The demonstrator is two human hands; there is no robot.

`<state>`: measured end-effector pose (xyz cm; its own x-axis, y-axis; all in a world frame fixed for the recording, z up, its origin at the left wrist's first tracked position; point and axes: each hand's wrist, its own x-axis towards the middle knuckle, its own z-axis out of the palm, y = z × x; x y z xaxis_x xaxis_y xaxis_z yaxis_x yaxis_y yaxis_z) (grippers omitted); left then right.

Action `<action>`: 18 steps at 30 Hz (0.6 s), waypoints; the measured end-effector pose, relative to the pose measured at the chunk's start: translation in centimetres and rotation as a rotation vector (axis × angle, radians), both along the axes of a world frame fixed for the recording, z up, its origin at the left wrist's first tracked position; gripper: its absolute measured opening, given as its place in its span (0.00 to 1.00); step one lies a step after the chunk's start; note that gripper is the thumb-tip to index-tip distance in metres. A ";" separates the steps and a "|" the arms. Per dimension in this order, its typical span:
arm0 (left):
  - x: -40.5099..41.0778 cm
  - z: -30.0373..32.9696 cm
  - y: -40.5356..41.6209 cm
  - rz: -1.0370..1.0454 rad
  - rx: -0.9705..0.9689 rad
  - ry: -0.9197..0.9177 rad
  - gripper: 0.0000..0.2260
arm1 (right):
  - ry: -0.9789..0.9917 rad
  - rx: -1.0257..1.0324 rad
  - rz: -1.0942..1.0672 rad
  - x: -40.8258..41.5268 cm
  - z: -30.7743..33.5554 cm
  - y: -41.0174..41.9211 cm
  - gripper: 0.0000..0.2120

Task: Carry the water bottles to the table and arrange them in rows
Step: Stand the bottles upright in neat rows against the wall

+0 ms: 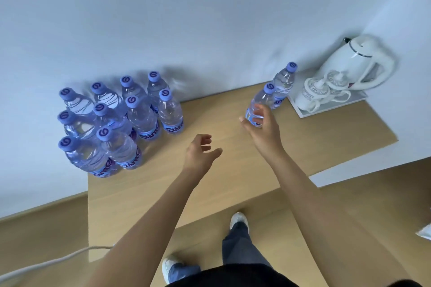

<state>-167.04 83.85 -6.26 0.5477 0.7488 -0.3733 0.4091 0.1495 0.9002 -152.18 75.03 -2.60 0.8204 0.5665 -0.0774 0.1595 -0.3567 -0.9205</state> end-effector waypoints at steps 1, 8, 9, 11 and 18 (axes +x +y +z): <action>1.5 0.3 -0.3 -0.017 0.011 0.000 0.20 | -0.006 0.010 -0.008 1.3 0.3 -0.4 0.22; 11.2 0.5 -1.2 -0.078 0.055 0.028 0.22 | -0.011 0.005 0.019 10.7 0.4 -1.2 0.24; 12.2 0.2 -1.2 -0.080 0.058 0.041 0.23 | -0.010 -0.001 0.035 11.7 0.3 -1.0 0.25; 13.9 -0.4 -1.2 -0.083 0.064 0.068 0.24 | 0.001 -0.016 0.070 13.4 -0.3 -0.5 0.28; 18.5 -2.5 -0.6 -0.057 0.084 0.142 0.29 | 0.017 -0.054 0.266 16.1 -2.5 1.3 0.29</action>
